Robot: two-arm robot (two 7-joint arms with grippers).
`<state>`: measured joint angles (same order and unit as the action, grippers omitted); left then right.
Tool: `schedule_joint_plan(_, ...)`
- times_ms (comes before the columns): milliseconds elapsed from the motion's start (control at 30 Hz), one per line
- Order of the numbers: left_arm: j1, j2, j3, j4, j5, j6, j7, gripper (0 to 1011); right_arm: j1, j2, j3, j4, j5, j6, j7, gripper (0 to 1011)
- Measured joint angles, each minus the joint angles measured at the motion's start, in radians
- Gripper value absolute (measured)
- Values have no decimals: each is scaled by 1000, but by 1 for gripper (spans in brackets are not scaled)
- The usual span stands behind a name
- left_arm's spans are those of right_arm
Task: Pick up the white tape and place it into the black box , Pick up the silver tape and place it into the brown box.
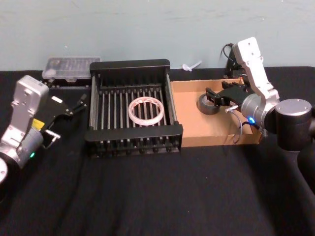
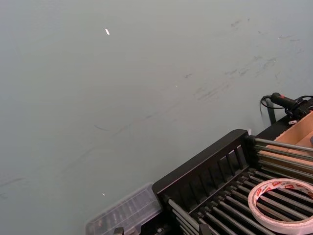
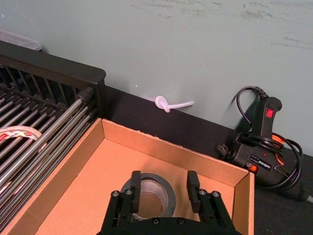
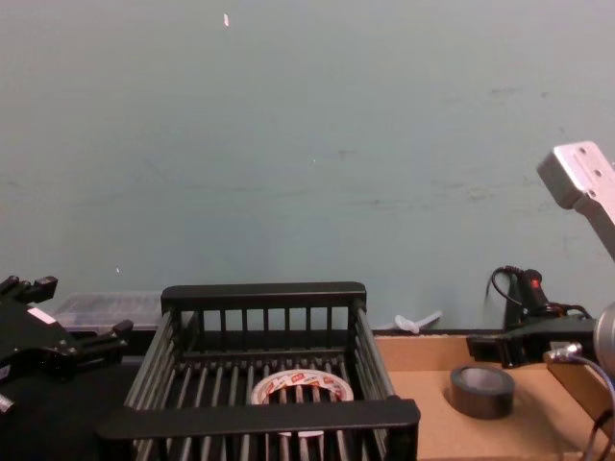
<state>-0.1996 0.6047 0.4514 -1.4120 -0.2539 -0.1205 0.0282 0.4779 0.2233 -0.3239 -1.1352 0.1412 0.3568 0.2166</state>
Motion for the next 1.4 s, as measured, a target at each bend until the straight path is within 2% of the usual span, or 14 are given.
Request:
schedule_joint_plan(333, 0, 0, 0, 0, 0, 0, 0, 1001, -1, 0, 0, -1, 1, 0, 0, 881)
schedule_joint_plan(533, 0, 0, 0, 0, 0, 0, 0, 1001, -1, 0, 0, -1, 1, 0, 0, 1002)
schedule_joint_plan(833, 0, 0, 0, 0, 0, 0, 0, 1001, -1, 0, 0, -1, 2, 0, 0, 1002)
schedule_joint_plan(1033, 0, 0, 0, 0, 0, 0, 0, 1001, -18, -2, 21, -29, 1, -20, 6, 1002)
schedule_joint_plan(1267, 0, 0, 0, 0, 0, 0, 0, 1002, -85, 10, 60, -131, -1, -75, 6, 1002)
schedule_joint_plan(1333, 0, 0, 0, 0, 0, 0, 0, 1001, -136, 23, 78, -195, -3, -111, 5, 1002)
schedule_joint_plan(1367, 0, 0, 0, 0, 0, 0, 0, 1001, -136, 23, 78, -195, -3, -111, 5, 1002)
schedule_joint_plan(1400, 0, 0, 0, 0, 0, 0, 0, 1001, -161, 29, 87, -223, -6, -132, 3, 1002)
